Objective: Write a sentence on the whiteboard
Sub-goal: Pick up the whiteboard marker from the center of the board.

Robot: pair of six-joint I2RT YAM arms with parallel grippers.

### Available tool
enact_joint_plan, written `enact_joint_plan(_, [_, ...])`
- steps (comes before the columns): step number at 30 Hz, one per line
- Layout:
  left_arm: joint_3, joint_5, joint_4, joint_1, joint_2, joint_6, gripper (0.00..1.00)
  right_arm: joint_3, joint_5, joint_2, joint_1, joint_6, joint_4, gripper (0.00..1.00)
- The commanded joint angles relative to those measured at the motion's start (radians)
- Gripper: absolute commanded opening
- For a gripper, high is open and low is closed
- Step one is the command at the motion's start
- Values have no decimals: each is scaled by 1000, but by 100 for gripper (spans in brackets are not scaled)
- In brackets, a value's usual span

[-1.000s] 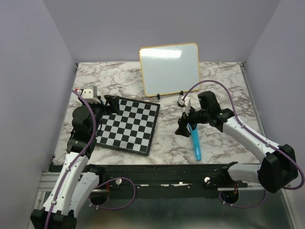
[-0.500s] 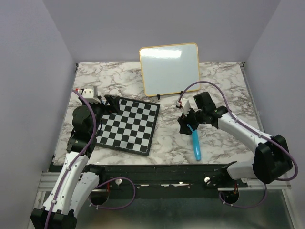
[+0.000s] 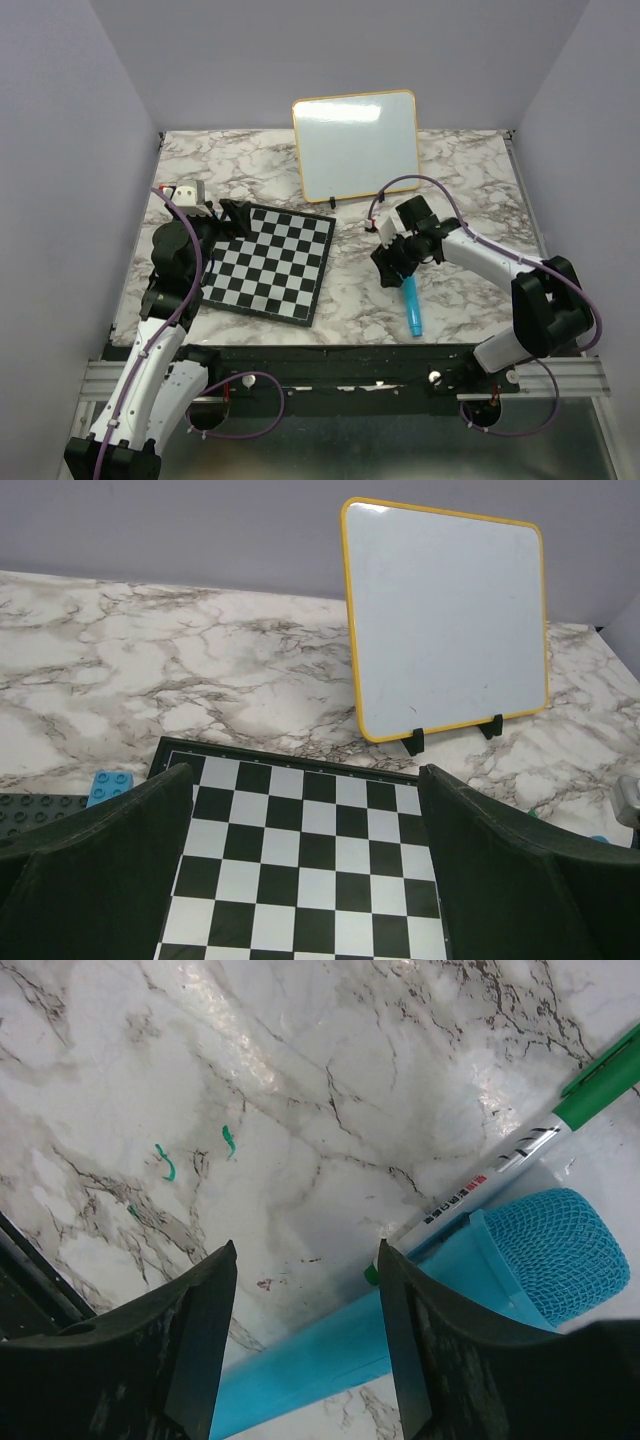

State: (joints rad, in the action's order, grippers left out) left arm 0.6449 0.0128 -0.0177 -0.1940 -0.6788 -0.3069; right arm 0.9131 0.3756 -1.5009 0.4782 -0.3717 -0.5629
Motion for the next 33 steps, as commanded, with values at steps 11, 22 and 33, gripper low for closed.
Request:
enact_joint_plan(11, [2,26,-11,-1,21,2,99,27,-199,-58,0,51,1,66])
enact_joint_plan(22, [1,32,-14,-2,22,2,99,66,-213,-120,-3,88,38,62])
enact_joint_plan(33, [-1,56,-21,-2,35,2,99,81,-262,-194,-1,82,38,50])
